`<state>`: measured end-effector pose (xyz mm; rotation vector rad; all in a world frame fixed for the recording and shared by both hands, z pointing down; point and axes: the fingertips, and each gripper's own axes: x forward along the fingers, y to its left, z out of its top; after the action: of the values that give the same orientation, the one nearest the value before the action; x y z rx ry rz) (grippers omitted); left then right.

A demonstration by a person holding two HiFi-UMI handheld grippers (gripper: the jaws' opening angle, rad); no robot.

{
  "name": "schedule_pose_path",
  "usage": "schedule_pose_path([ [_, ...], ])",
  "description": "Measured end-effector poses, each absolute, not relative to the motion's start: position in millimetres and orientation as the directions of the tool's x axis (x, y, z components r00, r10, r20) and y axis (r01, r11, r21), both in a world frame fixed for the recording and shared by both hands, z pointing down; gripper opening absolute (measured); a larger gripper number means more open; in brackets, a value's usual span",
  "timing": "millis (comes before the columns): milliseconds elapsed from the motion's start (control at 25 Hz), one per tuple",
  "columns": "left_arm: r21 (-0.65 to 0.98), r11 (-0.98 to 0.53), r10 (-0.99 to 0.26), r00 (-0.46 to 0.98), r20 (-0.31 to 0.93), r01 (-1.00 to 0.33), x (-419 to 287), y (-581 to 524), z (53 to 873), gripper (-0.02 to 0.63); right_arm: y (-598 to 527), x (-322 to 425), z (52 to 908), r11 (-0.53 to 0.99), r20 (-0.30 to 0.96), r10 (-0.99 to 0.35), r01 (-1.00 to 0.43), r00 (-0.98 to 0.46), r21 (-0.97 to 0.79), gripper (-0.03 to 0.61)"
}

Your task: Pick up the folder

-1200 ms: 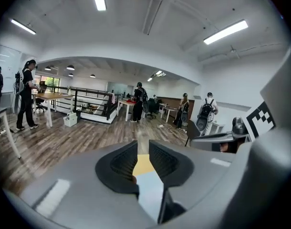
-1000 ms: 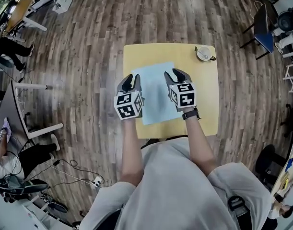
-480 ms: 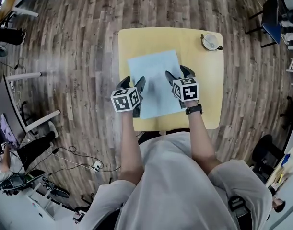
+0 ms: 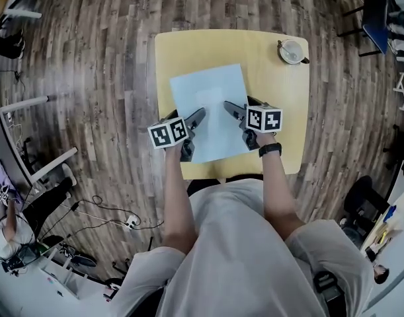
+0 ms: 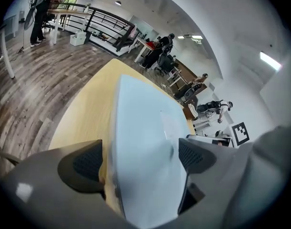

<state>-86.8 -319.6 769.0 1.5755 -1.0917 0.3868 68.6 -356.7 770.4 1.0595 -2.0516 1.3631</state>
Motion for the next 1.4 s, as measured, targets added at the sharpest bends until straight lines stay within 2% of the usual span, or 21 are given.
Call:
schedule_pose_path([
  [360,0.567,0.078,-0.390,0.498,0.774,-0.820,-81.6,-317.7,783.2,0.480,-355.2,68.8,779.6,0.186,0.706,-0.323,-0.774,-0.630,-0.605,0.377],
  [760,0.553,0.062,-0.516,0.448,0.731,-0.831,-84.9,-317.4,787.8,0.469,-356.5,68.3,786.3,0.189,0.715,-0.334,-0.787,-0.614,-0.587,0.376],
  [920,0.561,0.058,-0.501,0.462,0.732,-0.826,-83.5,-317.7,786.8,0.462,-356.4,69.2,783.5,0.214,0.716,-0.361,-0.800,-0.598,-0.561,0.374],
  [1400,0.538,-0.020,-0.536,0.464,0.705,-0.843,-97.0,-310.4,716.3,0.460,-343.0,56.0,713.8,0.256,0.651,-0.479,-0.803,-0.590,-0.539,0.374],
])
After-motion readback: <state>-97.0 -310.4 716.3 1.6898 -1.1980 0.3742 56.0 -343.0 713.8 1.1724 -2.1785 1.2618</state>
